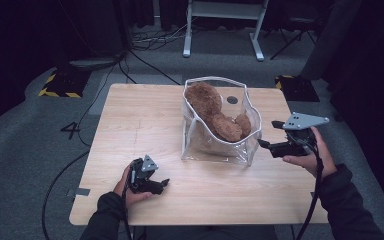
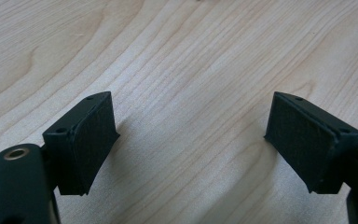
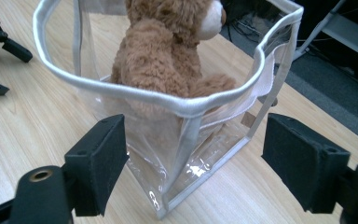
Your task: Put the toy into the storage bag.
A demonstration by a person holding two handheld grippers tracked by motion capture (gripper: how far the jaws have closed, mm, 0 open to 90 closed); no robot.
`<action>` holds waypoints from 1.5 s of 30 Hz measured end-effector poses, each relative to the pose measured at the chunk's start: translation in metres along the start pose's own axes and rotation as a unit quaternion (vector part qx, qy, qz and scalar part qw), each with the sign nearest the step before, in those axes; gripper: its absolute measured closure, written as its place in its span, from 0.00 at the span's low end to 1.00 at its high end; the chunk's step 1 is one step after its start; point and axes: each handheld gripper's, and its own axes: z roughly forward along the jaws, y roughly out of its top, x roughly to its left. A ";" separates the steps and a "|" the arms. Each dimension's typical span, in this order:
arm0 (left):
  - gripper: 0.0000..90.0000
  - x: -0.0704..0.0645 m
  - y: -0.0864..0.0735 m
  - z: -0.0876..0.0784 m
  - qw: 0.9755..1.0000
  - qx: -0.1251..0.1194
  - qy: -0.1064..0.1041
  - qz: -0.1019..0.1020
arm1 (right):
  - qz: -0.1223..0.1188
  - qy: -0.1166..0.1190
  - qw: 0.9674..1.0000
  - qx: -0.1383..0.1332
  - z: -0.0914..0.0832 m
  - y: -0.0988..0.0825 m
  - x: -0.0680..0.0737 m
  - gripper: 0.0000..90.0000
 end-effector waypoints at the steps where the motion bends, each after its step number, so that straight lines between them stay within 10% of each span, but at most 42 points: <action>1: 0.18 0.000 0.000 0.000 1.000 0.000 0.000 0.000 | 0.000 0.000 1.000 0.002 0.001 -0.001 0.000 0.24; 45: 0.18 0.000 0.000 0.000 1.000 0.000 0.000 0.000 | 0.004 -0.013 0.998 0.067 0.027 -0.060 0.002 0.25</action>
